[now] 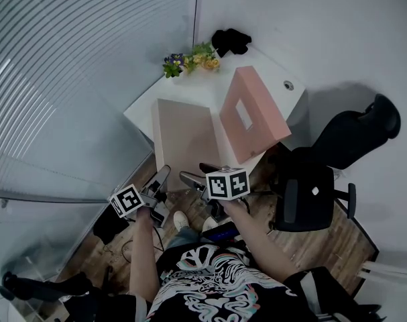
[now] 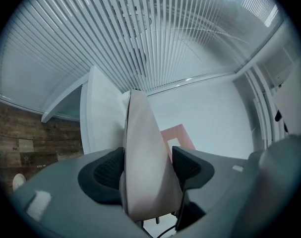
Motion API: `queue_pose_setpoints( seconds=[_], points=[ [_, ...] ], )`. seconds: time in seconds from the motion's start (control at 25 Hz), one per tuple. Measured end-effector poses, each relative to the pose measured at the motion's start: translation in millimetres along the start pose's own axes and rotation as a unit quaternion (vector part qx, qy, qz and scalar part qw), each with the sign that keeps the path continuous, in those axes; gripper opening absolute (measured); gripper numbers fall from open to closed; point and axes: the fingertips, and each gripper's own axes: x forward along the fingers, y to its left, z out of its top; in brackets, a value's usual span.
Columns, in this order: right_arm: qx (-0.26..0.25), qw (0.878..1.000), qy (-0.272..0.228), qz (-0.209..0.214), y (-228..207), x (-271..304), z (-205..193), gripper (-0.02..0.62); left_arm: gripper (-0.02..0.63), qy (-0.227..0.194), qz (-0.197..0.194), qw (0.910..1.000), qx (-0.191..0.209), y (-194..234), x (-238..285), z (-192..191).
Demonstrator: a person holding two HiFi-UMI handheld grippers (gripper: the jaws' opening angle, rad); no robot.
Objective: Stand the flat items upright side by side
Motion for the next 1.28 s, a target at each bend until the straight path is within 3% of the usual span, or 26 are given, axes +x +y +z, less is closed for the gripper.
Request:
queue_pose_setpoints(
  seconds=[0.24,0.4,0.68,1.28],
  points=[
    [-0.001,0.999,-0.007,0.036,25,-5,16,0.360,0.290,0.001,-0.013,0.9999,-0.004,-14,3,-3],
    [-0.010,0.999,0.011,0.045,32,-4,14,0.366,0.264,-0.002,-0.034,0.9994,-0.007,-25,8,-5],
    [-0.003,0.998,0.017,0.056,32,-8,13,0.373,0.256,0.002,-0.036,0.9993,-0.004,-33,12,-10],
    [0.037,0.995,-0.029,0.089,26,-28,37,0.380,0.201,0.000,-0.036,0.9988,0.033,-59,26,-8]
  ],
)
